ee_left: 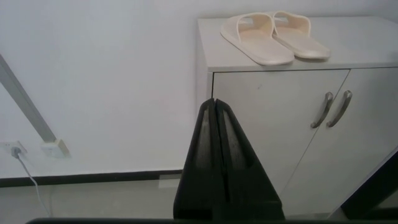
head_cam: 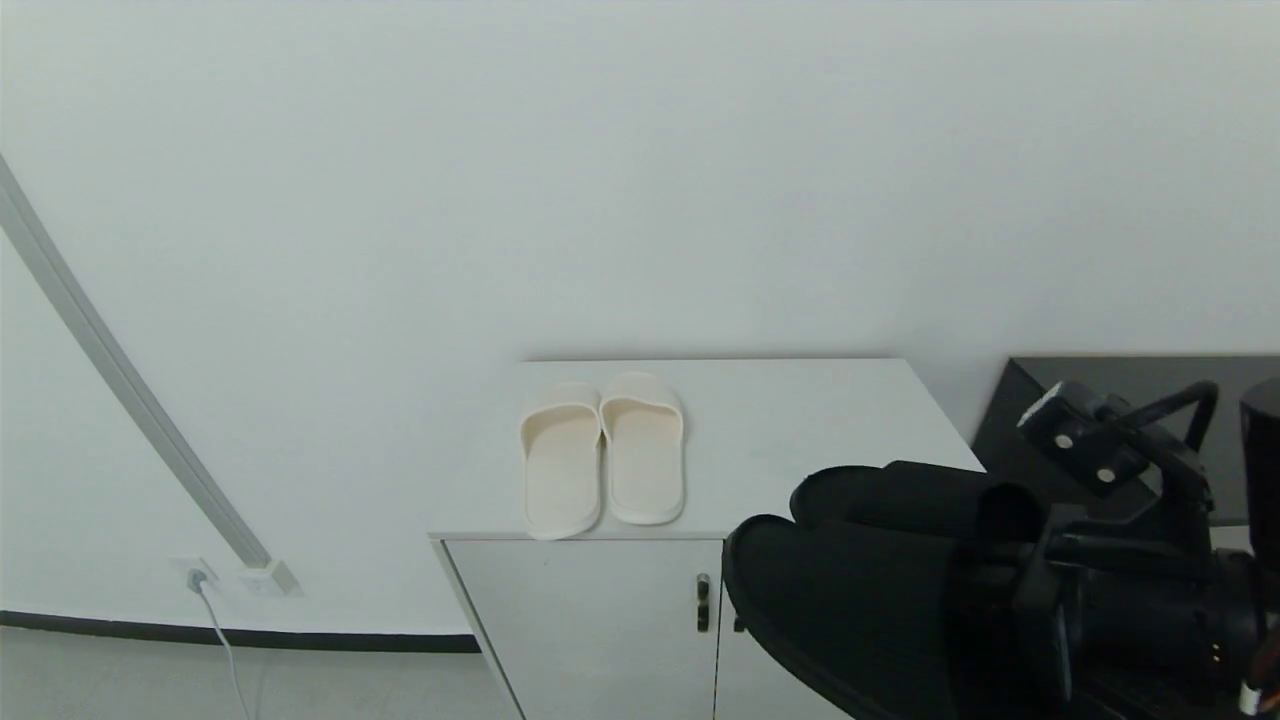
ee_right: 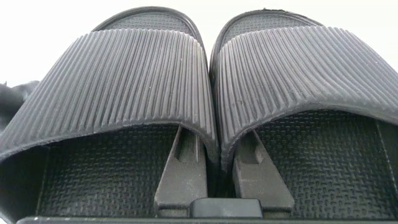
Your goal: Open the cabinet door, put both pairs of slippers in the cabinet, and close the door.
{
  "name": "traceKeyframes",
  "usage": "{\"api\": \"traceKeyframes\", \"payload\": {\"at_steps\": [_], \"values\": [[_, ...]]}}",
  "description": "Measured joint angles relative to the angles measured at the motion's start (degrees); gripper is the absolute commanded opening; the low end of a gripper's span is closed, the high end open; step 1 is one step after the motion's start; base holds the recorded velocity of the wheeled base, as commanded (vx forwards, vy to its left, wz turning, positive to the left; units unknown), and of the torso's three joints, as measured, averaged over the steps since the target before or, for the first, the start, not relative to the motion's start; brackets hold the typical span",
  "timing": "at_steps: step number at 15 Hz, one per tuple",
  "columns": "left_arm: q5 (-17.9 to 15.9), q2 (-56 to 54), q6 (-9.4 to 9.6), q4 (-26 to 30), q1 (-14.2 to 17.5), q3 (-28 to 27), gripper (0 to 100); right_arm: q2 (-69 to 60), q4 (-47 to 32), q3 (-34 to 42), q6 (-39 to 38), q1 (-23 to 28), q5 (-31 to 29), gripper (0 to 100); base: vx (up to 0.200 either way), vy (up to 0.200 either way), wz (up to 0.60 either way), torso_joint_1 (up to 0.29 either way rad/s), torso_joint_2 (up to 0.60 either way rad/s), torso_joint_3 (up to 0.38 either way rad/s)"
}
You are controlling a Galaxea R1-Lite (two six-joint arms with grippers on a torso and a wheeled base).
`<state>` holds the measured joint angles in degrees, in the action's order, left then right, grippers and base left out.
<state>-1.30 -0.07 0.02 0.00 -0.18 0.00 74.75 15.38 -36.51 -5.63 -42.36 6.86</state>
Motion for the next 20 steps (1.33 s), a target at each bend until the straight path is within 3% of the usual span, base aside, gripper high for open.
{"api": "traceKeyframes", "payload": {"at_steps": [2, 10, 20], "values": [[0.0, 0.0, 0.0, 0.0, 0.0, 0.0, 0, -2.4, -0.1, 1.8, 0.7, -0.7, 0.2, 0, 0.0, 0.0, 0.0, 0.0, 0.0, 0.0], [0.0, 0.0, -0.07, 0.0, 0.0, 0.0, 0, -3.7, -0.1, 3.4, 1.2, -1.1, 0.2, 0, -0.2, 0.0, 0.0, 0.0, 0.0, 0.005], [0.0, 0.0, -0.1, 0.0, 0.0, 0.0, 0, -3.6, 0.1, 4.5, 2.2, -1.1, 0.2, 0, 0.0, 0.0, 0.0, 0.0, 0.0, 0.0]]}}
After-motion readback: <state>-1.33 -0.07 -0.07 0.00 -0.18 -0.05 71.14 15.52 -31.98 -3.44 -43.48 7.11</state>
